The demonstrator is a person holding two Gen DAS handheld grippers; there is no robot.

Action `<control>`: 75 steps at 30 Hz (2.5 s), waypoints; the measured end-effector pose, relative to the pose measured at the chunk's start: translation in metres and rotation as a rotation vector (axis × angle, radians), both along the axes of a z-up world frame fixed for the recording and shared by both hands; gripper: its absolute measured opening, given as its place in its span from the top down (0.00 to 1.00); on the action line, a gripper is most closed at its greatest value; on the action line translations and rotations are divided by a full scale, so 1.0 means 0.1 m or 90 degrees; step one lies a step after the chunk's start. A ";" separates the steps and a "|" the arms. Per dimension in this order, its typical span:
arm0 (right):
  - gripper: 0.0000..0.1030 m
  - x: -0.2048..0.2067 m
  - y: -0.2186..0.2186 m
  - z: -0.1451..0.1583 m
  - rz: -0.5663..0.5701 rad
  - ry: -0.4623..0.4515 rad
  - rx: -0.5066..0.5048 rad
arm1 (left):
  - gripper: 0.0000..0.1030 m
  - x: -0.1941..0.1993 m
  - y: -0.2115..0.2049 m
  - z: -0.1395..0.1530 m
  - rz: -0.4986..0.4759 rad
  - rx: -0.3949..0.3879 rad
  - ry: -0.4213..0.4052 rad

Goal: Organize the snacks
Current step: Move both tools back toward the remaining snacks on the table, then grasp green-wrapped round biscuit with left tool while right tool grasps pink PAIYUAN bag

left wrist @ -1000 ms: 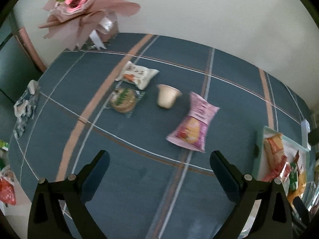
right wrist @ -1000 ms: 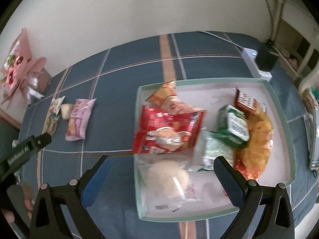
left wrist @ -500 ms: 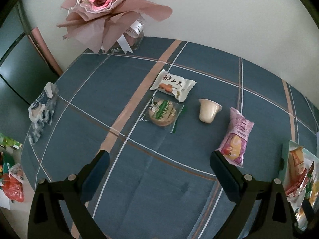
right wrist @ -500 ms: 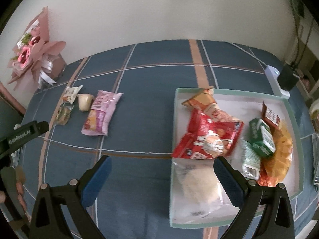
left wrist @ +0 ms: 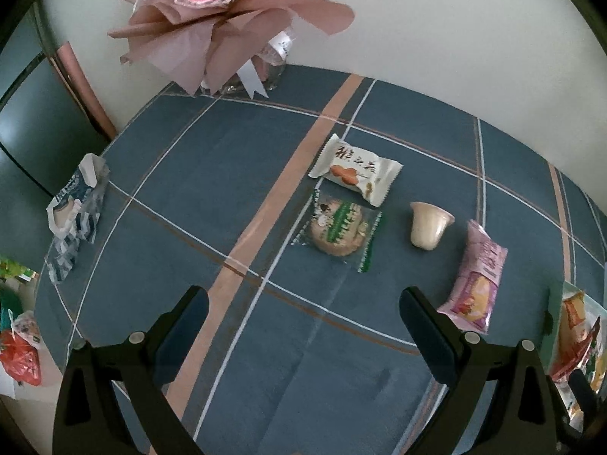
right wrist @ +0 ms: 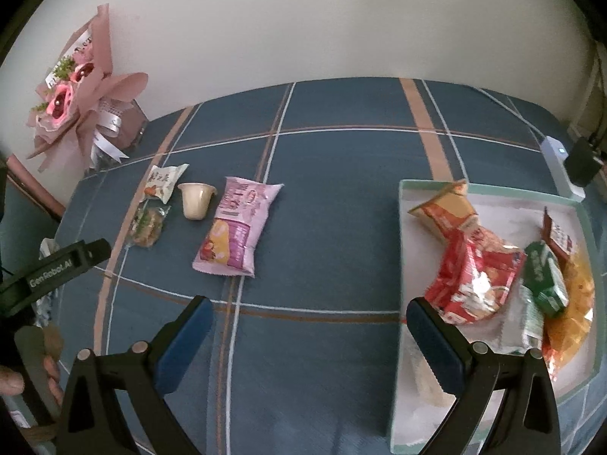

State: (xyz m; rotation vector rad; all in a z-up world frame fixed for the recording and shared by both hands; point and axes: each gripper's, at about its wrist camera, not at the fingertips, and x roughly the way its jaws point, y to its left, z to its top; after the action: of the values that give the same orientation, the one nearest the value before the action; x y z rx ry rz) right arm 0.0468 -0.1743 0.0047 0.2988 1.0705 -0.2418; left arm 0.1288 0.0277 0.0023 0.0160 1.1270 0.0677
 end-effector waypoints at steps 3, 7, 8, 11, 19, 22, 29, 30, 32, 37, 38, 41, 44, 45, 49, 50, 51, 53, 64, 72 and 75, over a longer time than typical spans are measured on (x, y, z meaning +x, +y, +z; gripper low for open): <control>0.00 0.10 0.04 -0.02 0.004 -0.002 -0.002 | 0.03 0.08 0.08 -0.02 0.011 -0.018 0.000; 0.00 0.22 0.10 -0.05 0.011 -0.005 -0.008 | 0.03 0.17 0.14 -0.04 0.012 -0.039 -0.005; 0.00 0.25 0.10 -0.07 0.009 -0.005 -0.006 | 0.03 0.19 0.14 -0.05 0.009 -0.044 -0.005; 0.00 0.34 0.09 -0.12 -0.002 -0.002 0.007 | 0.03 0.23 0.12 -0.08 -0.004 -0.067 -0.004; 0.00 0.61 0.15 -0.28 -0.017 0.010 0.032 | 0.03 0.33 0.01 -0.25 -0.021 -0.098 0.022; 0.00 0.68 0.18 -0.32 -0.018 0.015 0.032 | 0.03 0.38 -0.02 -0.32 -0.024 -0.103 0.028; 0.00 0.81 0.18 -0.46 -0.019 0.030 0.045 | 0.03 0.47 0.07 -0.41 -0.005 -0.146 0.030; 0.00 0.83 0.18 -0.48 -0.018 0.033 0.046 | 0.03 0.48 0.08 -0.42 -0.004 -0.148 0.026; 0.00 0.86 0.17 -0.51 -0.018 0.037 0.047 | 0.03 0.51 0.11 -0.44 0.003 -0.154 0.026; 0.00 0.93 0.18 -0.59 -0.019 0.043 0.053 | 0.03 0.54 0.08 -0.42 -0.014 -0.199 0.016; 0.00 0.95 0.18 -0.60 -0.018 0.044 0.054 | 0.03 0.54 0.04 -0.40 -0.023 -0.196 0.011; 0.01 0.99 0.21 -0.62 -0.012 0.048 0.048 | 0.03 0.58 0.00 -0.40 -0.031 -0.187 0.004; 0.08 1.03 0.20 -0.64 -0.014 0.050 0.037 | 0.03 0.62 0.00 -0.42 -0.035 -0.179 0.004; 0.08 1.04 0.20 -0.65 -0.014 0.051 0.036 | 0.03 0.64 0.00 -0.43 -0.038 -0.168 0.000; 0.14 1.08 0.19 -0.69 -0.007 0.053 0.036 | 0.03 0.74 0.01 -0.49 -0.047 -0.139 -0.006; 0.18 1.09 0.19 -0.70 -0.006 0.054 0.036 | 0.03 0.77 0.02 -0.52 -0.050 -0.134 -0.004; 0.19 1.10 0.18 -0.71 -0.006 0.054 0.039 | 0.03 0.78 0.03 -0.53 -0.052 -0.129 -0.004; 0.21 1.12 0.17 -0.74 -0.008 0.057 0.038 | 0.03 0.83 0.04 -0.58 -0.063 -0.116 -0.005; 0.42 1.13 0.16 -0.74 -0.007 0.060 0.007 | 0.29 0.91 -0.05 -0.78 -0.096 -0.109 -0.002; 0.55 1.08 0.16 -0.76 -0.011 0.061 -0.002 | 0.45 0.83 -0.10 -0.76 -0.073 -0.101 0.008; 0.58 1.04 0.17 -0.75 -0.012 0.061 0.000 | 0.46 0.75 -0.12 -0.76 -0.054 -0.090 0.013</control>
State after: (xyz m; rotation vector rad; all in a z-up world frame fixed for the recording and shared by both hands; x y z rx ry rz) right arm 0.1510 -0.1572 -0.0701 0.3005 1.1625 -0.2751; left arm 0.2043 0.0159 -0.0734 -0.0616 1.1485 -0.0884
